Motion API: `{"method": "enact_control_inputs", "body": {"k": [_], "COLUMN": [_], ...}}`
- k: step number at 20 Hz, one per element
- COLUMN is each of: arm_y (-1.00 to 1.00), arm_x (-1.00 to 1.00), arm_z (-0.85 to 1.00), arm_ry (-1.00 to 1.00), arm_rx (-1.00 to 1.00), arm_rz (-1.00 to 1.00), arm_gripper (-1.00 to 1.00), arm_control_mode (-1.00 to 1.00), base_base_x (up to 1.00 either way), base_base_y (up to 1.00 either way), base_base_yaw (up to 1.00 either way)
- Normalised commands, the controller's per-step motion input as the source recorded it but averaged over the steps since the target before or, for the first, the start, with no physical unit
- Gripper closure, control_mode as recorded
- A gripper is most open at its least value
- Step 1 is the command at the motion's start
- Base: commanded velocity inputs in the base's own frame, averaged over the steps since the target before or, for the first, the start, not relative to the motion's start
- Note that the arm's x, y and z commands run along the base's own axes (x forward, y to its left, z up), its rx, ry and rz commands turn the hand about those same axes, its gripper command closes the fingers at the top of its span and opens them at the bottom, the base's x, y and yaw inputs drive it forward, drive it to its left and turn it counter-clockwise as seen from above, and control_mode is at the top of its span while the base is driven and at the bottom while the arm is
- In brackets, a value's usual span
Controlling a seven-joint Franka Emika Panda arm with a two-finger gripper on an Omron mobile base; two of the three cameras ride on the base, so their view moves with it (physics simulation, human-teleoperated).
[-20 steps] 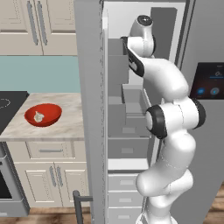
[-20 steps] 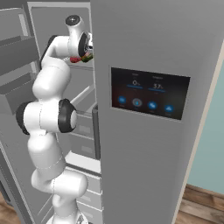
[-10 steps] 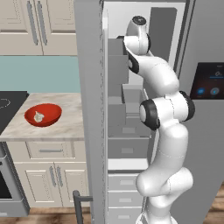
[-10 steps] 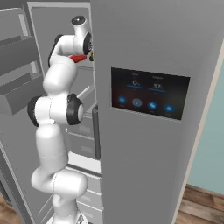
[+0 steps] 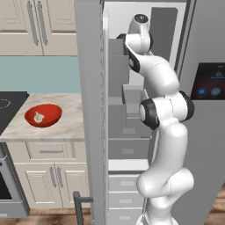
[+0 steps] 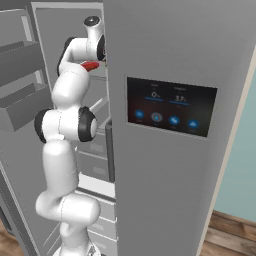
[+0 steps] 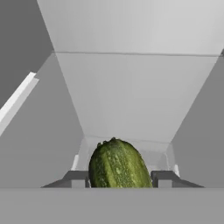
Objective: Take the squash, garlic, and steak from the freezer and place them in the bowl on the counter.
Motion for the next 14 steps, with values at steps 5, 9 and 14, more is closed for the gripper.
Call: {"method": "enact_control_inputs", "body": {"k": [5,9,14], "arm_y": [-0.47,-0.28,-0.06], "arm_x": [-0.89,-1.00,-1.00], "arm_z": [0.01,0.22,-0.35], "arm_ry": [-0.20,-0.50,-0.47], "arm_rx": [0.00,0.00,0.00], "arm_rz": [0.00,0.00,0.00], "arm_gripper": [1.00,1.00,1.00], "arm_control_mode": [-1.00,-1.00,-1.00], "base_base_x": [0.00,0.00,0.00], "base_base_y": [0.00,0.00,0.00], "base_base_yaw": [0.00,0.00,0.00]}}
